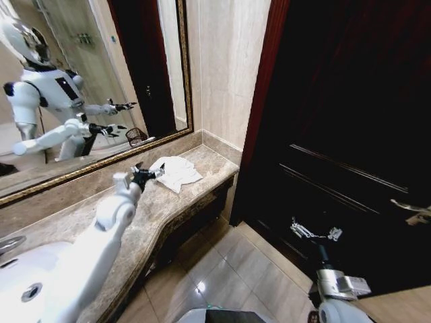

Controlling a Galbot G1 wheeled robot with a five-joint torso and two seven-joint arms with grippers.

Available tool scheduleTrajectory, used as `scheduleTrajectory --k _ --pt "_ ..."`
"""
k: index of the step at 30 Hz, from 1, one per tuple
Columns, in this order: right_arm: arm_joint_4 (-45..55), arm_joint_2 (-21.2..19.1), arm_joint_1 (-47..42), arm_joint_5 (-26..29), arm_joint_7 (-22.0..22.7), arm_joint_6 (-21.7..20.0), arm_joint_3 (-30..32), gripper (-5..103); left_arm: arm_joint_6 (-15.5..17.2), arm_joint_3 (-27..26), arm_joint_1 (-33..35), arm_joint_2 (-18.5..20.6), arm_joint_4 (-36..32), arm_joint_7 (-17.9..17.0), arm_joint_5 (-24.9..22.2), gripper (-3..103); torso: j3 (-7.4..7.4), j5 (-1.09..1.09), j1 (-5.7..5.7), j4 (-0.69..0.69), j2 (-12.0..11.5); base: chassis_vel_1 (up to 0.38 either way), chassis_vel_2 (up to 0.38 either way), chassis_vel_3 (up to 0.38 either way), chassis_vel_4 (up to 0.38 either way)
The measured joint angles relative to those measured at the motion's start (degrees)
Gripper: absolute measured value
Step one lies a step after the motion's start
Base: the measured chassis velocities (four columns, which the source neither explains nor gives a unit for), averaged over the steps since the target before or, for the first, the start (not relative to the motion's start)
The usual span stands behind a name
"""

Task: Discard the used towel into the hamper.

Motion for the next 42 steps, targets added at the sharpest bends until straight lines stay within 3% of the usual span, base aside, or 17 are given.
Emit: scheduleTrajectory --k 9,15,26,34,39,42 --pt "-0.17 0.00 1.39 -0.66 0.02 -0.22 -0.80 100 4.71 6.23 -9.69 2.91 9.59 -2.42 -6.73 100 0.00 0.00 0.00 0.01 0.00 0.000 0.000 0.000 0.000" --pt "-0.12 0.00 1.30 -0.66 0.16 -0.34 -0.62 100 5.24 12.44 -17.86 1.02 18.15 -4.45 -11.61 100 0.00 -0.02 0.00 0.00 0.00 0.000 0.000 0.000 0.000" --pt "-0.05 0.00 0.94 0.27 0.63 -0.32 0.58 100 5.05 19.10 -22.21 -1.80 26.51 -4.76 -9.47 100 0.00 0.01 -0.01 0.00 0.00 0.000 0.000 0.000 0.000" --pt "-0.30 0.00 0.91 0.45 0.70 -0.15 0.63 100 4.89 21.02 -22.81 -2.29 30.17 -1.17 -4.73 102 -0.01 0.02 -0.01 0.01 0.00 0.000 0.000 0.000 0.000" --pt "-0.31 0.00 1.09 0.45 0.70 -0.13 0.63 100 4.83 21.31 -22.93 -2.60 31.02 -0.17 -4.52 92 -0.01 0.02 -0.01 0.01 0.01 0.000 0.000 0.000 0.000" --pt "-0.25 0.00 1.08 0.46 0.70 -0.03 0.63 100 4.71 21.42 -23.00 -2.68 31.30 -0.01 -4.48 80 -0.01 0.01 -0.01 0.01 0.01 0.000 0.000 0.000 0.000"
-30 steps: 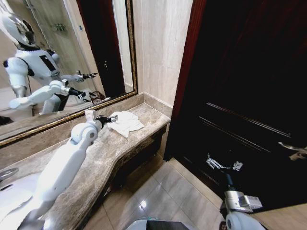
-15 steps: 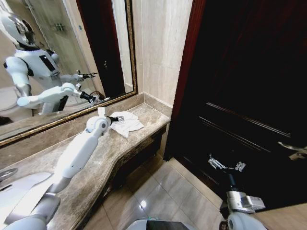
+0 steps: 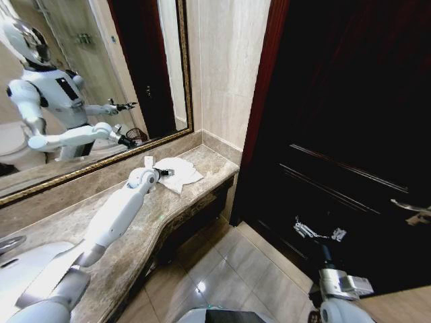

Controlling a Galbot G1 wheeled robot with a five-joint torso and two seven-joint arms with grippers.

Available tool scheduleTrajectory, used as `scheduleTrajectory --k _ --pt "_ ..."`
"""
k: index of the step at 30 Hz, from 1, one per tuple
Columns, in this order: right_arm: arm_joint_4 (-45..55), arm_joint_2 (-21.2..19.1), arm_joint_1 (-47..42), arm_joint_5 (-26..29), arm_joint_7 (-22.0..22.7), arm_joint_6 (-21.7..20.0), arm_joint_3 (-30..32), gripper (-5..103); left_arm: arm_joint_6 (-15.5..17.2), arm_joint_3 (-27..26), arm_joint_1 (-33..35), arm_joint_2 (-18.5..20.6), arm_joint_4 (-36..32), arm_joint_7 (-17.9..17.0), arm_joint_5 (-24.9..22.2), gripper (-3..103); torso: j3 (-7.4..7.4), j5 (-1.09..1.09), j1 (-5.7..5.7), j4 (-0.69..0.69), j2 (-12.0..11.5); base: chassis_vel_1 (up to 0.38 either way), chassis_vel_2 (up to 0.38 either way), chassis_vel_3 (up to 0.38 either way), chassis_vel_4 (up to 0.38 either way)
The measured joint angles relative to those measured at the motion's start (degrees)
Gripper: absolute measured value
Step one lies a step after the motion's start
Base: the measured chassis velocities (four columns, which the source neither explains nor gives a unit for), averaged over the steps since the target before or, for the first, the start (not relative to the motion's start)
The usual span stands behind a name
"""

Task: Discard the used towel into the hamper.

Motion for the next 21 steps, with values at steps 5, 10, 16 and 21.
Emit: scheduleTrajectory --k 5,10,16,21 --pt "0.09 0.00 -0.25 0.09 0.00 0.11 0.03 100 -0.02 -0.13 0.18 0.06 -0.10 0.00 0.00 73 0.00 0.00 0.00 0.00 0.00 0.000 0.000 0.000 0.000" --pt "0.14 0.00 -0.34 0.11 0.00 0.18 0.03 100 -0.03 -0.72 0.93 0.22 -0.93 0.09 0.22 57 0.00 0.00 0.00 0.00 0.00 0.000 0.000 0.000 0.000" --pt "0.43 0.00 0.00 -0.03 0.01 0.07 -0.11 100 -0.03 -0.83 1.14 0.14 -1.47 0.36 0.25 43 0.00 0.00 0.00 -0.01 0.00 0.000 0.000 0.000 0.000" --pt "0.69 0.00 -0.07 -0.12 0.00 0.01 -0.12 100 -0.03 -1.07 1.34 -0.27 -1.76 0.34 0.21 31 0.00 0.00 0.00 -0.01 0.00 0.000 0.000 0.000 0.000"
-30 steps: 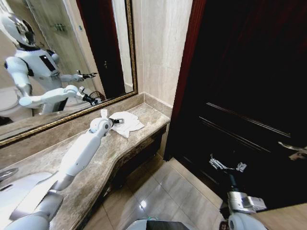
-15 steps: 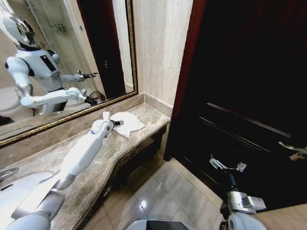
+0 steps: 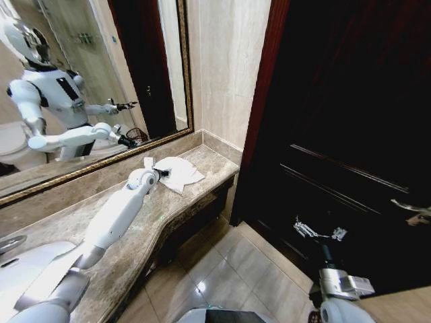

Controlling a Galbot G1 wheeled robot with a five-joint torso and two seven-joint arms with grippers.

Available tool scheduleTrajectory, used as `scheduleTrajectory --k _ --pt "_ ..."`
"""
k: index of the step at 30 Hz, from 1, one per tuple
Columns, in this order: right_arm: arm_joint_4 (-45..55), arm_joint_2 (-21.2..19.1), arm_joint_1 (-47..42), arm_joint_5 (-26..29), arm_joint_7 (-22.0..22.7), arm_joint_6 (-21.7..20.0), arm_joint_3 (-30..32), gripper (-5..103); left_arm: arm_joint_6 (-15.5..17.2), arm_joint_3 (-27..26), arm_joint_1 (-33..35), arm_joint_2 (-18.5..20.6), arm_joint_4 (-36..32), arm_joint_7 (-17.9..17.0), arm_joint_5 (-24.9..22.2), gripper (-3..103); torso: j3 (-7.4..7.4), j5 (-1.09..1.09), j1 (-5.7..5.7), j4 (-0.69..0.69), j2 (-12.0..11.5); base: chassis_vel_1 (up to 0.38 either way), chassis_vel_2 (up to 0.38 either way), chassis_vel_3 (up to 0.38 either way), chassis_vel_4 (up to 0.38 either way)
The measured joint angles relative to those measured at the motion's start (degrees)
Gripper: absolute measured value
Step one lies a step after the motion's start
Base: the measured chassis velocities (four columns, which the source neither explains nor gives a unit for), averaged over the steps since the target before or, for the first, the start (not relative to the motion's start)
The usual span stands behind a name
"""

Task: Discard the used towel into the hamper.

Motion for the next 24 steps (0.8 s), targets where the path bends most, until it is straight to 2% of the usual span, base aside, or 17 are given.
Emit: scheduleTrajectory --k 3,4,6,8,9,12,13,15,16,18,19,20,21,24 --pt "0.31 0.00 -0.25 -0.02 0.06 0.00 0.01 100 -0.68 -0.53 0.94 -0.09 -1.52 -0.12 0.08 21 0.00 0.00 0.00 -0.01 0.00 0.000 0.000 0.000 0.000" --pt "0.31 0.00 -0.25 -0.02 0.06 0.00 0.01 100 -0.68 -0.53 0.94 -0.09 -1.52 -0.12 0.08 21 0.00 0.00 0.00 -0.01 0.00 0.000 0.000 0.000 0.000" --pt "0.57 0.00 -0.36 -0.01 0.17 -0.02 0.04 100 -4.48 -1.24 2.74 0.06 -3.43 -0.06 0.42 15 0.01 -0.01 0.00 0.00 0.00 0.000 0.000 0.000 0.000" --pt "0.67 0.00 -0.48 -0.02 0.20 -0.05 0.04 100 -9.00 -2.32 4.93 0.16 -5.54 0.38 1.76 15 0.01 -0.02 0.00 -0.02 0.00 0.000 0.000 0.000 0.000" --pt "0.67 0.00 -0.48 -0.02 0.20 -0.05 0.04 100 -9.00 -2.32 4.93 0.16 -5.54 0.38 1.76 15 0.01 -0.02 0.00 -0.02 0.00 0.000 0.000 0.000 0.000" --pt "0.93 0.00 -0.72 -0.09 0.21 -0.17 -0.14 100 -15.53 -6.74 10.71 0.58 -12.62 1.61 6.22 15 0.00 -0.01 0.00 -0.01 0.00 0.000 0.000 0.000 0.000" --pt "0.93 0.00 -0.72 -0.09 0.21 -0.17 -0.14 100 -15.53 -6.74 10.71 0.58 -12.62 1.61 6.22 15 0.00 -0.01 0.00 -0.01 0.00 0.000 0.000 0.000 0.000" --pt "1.14 0.00 -0.87 -0.11 0.21 -0.17 -0.21 100 -17.33 -8.98 13.64 0.80 -16.82 1.74 7.88 15 0.01 -0.01 0.00 0.00 0.00 0.000 0.000 0.000 0.000" --pt "1.40 0.00 -1.14 -0.20 0.21 -0.17 -0.36 100 -20.26 -11.76 18.18 1.07 -23.15 1.79 10.88 15 0.00 0.00 0.00 0.01 0.00 0.000 0.000 0.000 0.000" --pt "1.44 0.00 -1.19 -0.21 0.21 -0.17 -0.38 100 -20.84 -12.30 19.16 1.11 -24.40 1.80 11.58 15 0.00 0.01 0.00 0.00 0.00 0.000 0.000 0.000 0.000" --pt "1.71 0.00 -1.37 -0.35 0.19 -0.17 -0.46 100 -22.99 -14.75 23.61 0.99 -29.34 2.26 14.85 15 0.00 0.01 0.00 0.00 0.00 0.000 0.000 0.000 0.000" --pt "1.86 0.00 -1.39 -0.48 0.16 -0.17 -0.50 100 -23.68 -16.23 26.04 0.60 -31.82 2.75 16.45 15 0.00 0.00 0.00 0.00 0.00 0.000 0.000 0.000 0.000" --pt "1.86 0.00 -1.39 -0.48 0.16 -0.17 -0.50 100 -23.68 -16.23 26.04 0.60 -31.82 2.75 16.45 15 0.00 0.00 0.00 0.00 0.00 0.000 0.000 0.000 0.000" --pt "2.83 0.00 -1.62 -0.52 0.16 -0.30 -0.50 100 -23.34 -21.25 34.43 -2.22 -39.83 3.69 18.90 15 0.00 0.00 0.00 0.00 0.00 0.000 0.000 0.000 0.000"
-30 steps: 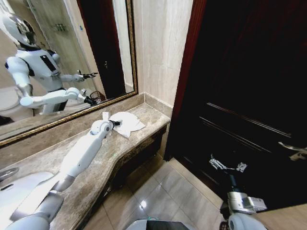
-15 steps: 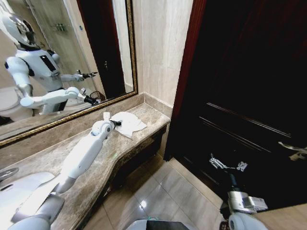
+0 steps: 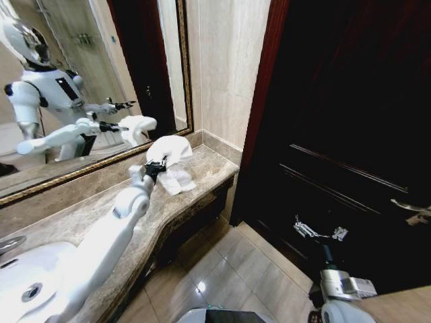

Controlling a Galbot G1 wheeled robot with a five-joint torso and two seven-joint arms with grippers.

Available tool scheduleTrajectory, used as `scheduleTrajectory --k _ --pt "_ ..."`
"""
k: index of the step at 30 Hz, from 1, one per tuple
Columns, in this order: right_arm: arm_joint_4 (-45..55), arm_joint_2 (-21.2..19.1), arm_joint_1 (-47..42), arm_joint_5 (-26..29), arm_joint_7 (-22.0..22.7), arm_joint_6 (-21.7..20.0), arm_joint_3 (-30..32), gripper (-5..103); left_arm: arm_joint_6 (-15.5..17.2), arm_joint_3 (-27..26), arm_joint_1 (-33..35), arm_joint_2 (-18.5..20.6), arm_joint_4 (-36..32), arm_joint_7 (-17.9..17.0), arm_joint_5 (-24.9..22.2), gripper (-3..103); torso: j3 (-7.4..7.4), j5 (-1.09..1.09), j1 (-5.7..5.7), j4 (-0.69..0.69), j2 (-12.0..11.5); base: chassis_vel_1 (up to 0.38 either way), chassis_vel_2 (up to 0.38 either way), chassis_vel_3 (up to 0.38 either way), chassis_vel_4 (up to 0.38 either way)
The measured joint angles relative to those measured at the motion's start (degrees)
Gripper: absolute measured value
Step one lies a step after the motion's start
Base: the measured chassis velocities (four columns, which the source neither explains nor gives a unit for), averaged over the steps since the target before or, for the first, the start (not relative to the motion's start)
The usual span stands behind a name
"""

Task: Discard the used towel into the hamper.

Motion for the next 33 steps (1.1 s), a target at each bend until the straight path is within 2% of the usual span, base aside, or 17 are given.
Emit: scheduleTrajectory --k 1,4,5,7,12,15,18,25,33 --pt "0.00 0.00 0.00 0.00 0.00 0.00 0.00 100 0.00 0.00 0.00 0.00 0.00 0.00 0.00 15 0.00 0.00 0.00 0.00 0.00 0.000 0.000 0.000 0.000" --pt "1.16 0.00 -0.61 0.21 -0.05 -0.61 0.16 100 1.03 -4.17 7.15 -3.42 -5.29 2.08 3.51 15 0.00 0.01 0.00 0.00 0.00 0.000 0.000 0.000 0.000" --pt "1.16 0.00 -0.61 0.21 -0.05 -0.61 0.16 100 1.03 -4.17 7.15 -3.42 -5.29 2.08 3.51 15 0.00 0.01 0.00 0.00 0.00 0.000 0.000 0.000 0.000" --pt "1.93 -0.01 -1.00 0.37 -0.01 -1.02 0.31 100 0.73 -6.87 12.22 -6.18 -8.17 4.47 8.03 15 0.00 0.00 0.00 0.00 0.00 0.000 0.000 0.000 0.000" --pt "2.40 0.00 -1.08 0.39 0.08 -1.29 0.33 100 0.29 -8.29 17.44 -9.75 -11.31 5.74 9.23 15 0.00 0.02 0.00 0.00 0.00 0.000 0.000 0.000 0.000" --pt "2.60 0.00 -0.87 0.37 0.15 -1.55 -0.01 100 -3.43 -8.25 19.84 -12.28 -11.34 8.11 10.41 15 0.00 0.01 -0.01 0.00 0.00 0.000 0.000 0.000 0.000" --pt "3.01 -0.01 -0.82 0.38 0.25 -1.94 -0.08 100 -5.02 -8.25 20.17 -12.78 -10.35 9.37 12.51 15 0.00 0.00 0.00 -0.01 0.00 0.000 0.000 0.000 0.000" --pt "3.68 0.00 -2.38 0.58 0.62 -2.63 0.37 100 -6.74 -7.76 20.66 -12.61 -8.83 10.26 12.86 15 0.00 0.01 0.00 -0.01 0.00 0.000 0.000 0.000 0.000" --pt "3.75 -0.01 -2.97 0.70 0.71 -2.03 0.22 100 -6.82 -4.84 20.41 -12.56 -8.55 10.25 13.53 15 0.01 0.00 0.01 -0.01 0.00 0.000 0.000 0.000 0.000"
